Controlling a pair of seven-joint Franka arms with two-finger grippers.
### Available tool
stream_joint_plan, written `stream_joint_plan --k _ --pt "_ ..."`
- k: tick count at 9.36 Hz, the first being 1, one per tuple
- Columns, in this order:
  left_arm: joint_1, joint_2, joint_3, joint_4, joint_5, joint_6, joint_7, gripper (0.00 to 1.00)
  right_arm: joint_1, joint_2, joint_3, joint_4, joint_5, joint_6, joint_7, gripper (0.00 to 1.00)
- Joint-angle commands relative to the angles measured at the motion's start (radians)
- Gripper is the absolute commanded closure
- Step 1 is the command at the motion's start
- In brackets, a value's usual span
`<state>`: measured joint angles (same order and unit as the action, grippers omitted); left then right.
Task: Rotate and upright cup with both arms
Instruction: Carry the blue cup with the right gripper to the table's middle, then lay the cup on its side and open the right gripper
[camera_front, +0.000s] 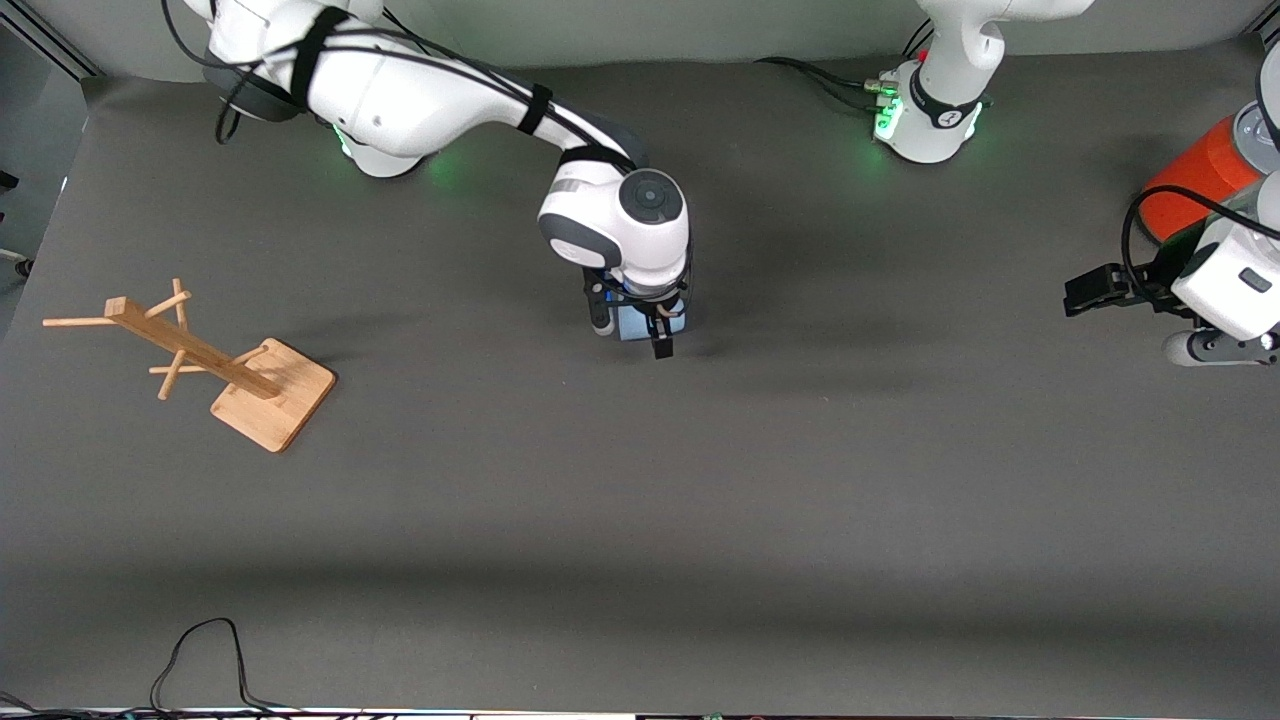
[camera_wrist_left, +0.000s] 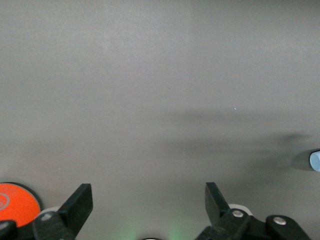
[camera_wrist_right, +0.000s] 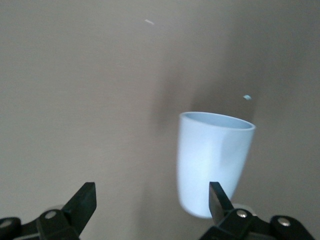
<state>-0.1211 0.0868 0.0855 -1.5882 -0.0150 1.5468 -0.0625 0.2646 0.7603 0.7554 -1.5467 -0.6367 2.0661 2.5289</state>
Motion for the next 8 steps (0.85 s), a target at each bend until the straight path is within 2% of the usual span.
stream_joint_plan --k 1,3,4,5,7,8 --pt "-0.046 0.024 -0.007 0.017 -0.005 0.021 -0.072 0.0 -0.114 -0.122 0.063 0.007 0.017 -0.101 -0.282 0.0" --pt "-0.154 0.056 -0.012 0.025 -0.006 0.035 -0.185 0.0 -0.212 -0.209 0.055 0.005 0.119 -0.145 -0.585 0.0" --pt "-0.225 0.086 -0.012 0.037 -0.003 0.061 -0.298 0.0 -0.25 -0.248 0.029 0.007 0.173 -0.176 -0.743 0.0" --pt "-0.297 0.141 -0.012 0.065 0.0 0.09 -0.406 0.0 -0.26 -0.309 -0.055 0.014 0.26 -0.205 -0.912 0.0" --pt "-0.441 0.302 -0.012 0.179 0.006 0.107 -0.628 0.0 -0.254 -0.464 -0.273 0.005 0.484 -0.216 -1.256 0.0" --pt "-0.516 0.4 -0.01 0.259 0.013 0.107 -0.737 0.0 -0.251 -0.508 -0.354 0.005 0.53 -0.256 -1.4 0.0"
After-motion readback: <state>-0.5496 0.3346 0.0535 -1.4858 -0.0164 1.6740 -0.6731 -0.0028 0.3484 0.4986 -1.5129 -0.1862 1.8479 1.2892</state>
